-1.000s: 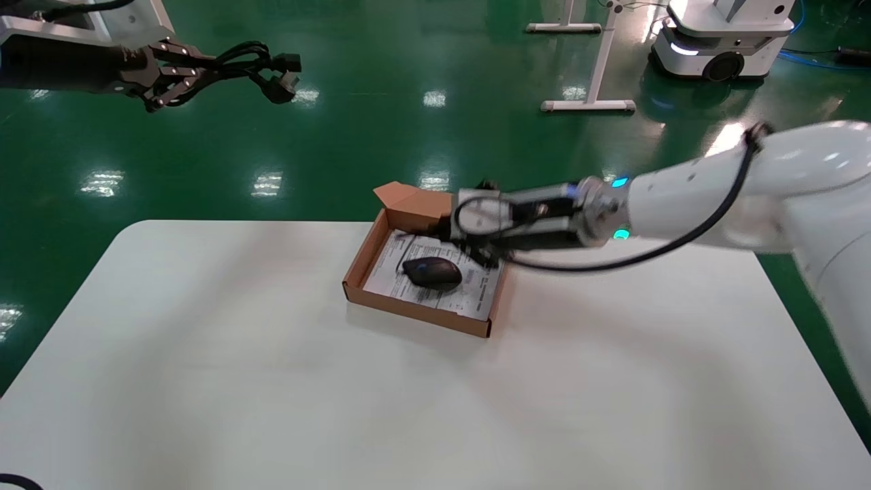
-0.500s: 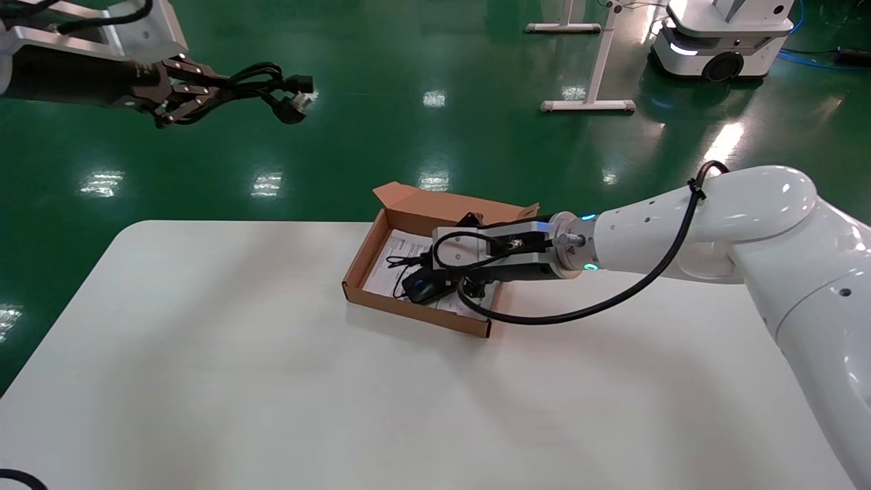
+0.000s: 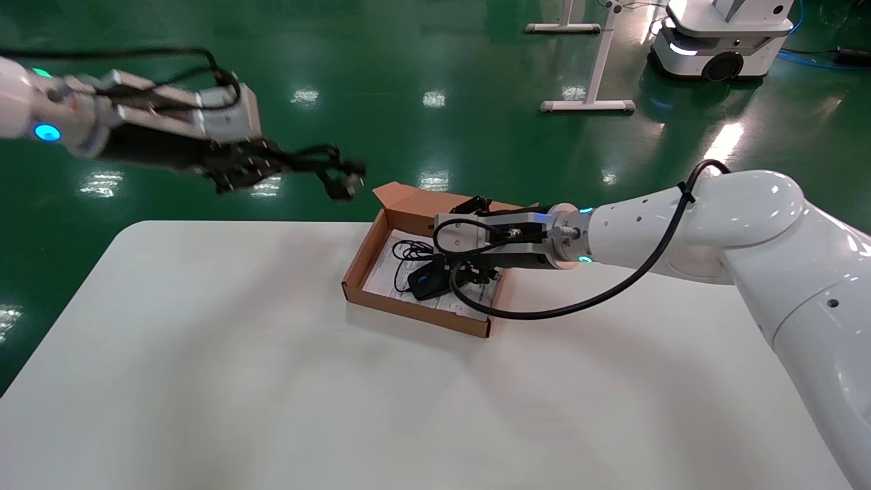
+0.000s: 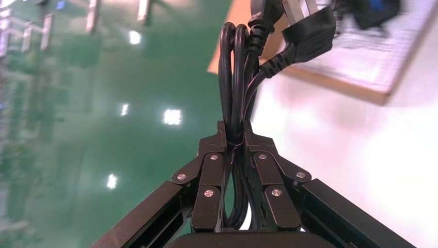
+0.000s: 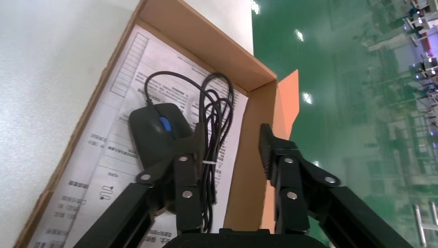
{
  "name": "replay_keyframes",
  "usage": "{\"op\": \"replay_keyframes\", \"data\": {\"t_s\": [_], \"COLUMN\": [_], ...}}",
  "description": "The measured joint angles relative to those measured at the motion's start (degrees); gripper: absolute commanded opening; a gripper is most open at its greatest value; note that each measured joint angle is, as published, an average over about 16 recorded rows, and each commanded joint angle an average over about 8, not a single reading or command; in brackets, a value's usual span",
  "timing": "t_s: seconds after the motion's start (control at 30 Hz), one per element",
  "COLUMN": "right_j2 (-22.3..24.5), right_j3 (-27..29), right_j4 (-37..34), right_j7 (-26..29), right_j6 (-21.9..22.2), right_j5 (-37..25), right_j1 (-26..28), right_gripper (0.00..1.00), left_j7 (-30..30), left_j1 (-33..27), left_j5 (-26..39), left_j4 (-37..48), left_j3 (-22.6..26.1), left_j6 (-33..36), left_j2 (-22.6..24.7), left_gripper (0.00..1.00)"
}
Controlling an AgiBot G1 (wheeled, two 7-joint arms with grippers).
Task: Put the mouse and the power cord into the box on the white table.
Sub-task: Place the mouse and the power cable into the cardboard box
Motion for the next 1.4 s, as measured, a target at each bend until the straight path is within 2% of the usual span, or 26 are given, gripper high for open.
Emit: {"op": "replay_keyframes", "data": {"t_s": [0.2, 0.53, 0.73, 0.77, 1.0, 1.03, 1.4], "right_j2": [3.59, 13.88, 17.67, 18.04, 19.73, 19.87, 20.78], "right_j3": [-0.56, -0.26, -0.46, -0.47, -0.32, -0.27, 0.53], "right_j4": [-1.46, -4.22, -3.75, -3.55, -2.10, -1.93, -0.41], "right_j7": [0.54, 1.25, 2.15, 2.37, 3.86, 4.05, 5.34], "right_j6": [-4.60, -16.14, -17.99, -18.08, -18.38, -18.43, -19.05], "right_j5": [1.98, 3.66, 3.28, 3.26, 3.61, 3.71, 4.87], "right_j1": [2.51, 7.29, 7.68, 7.61, 6.90, 6.81, 5.92], "right_gripper": [1.00, 1.00, 1.00, 1.00, 1.00, 1.00, 1.00], "left_j7": [2.72, 6.05, 5.95, 5.85, 4.90, 4.81, 3.81], "left_j1": [3.50, 11.13, 14.82, 15.25, 17.09, 17.22, 18.25], "left_j5": [-1.13, -3.36, -4.58, -4.74, -5.59, -5.65, -6.67], "left_j4": [-0.37, -3.06, -6.29, -6.85, -9.66, -9.92, -11.82], "left_j3": [-0.70, -1.67, -1.35, -1.21, -0.06, 0.10, 0.26], "left_j6": [-1.73, -9.75, -12.72, -12.90, -13.47, -13.47, -13.07], "left_j2": [4.11, 10.40, 11.48, 11.50, 11.59, 11.59, 10.82], "left_gripper": [0.00, 0.00, 0.00, 0.04, 0.91, 1.00, 1.00]}}
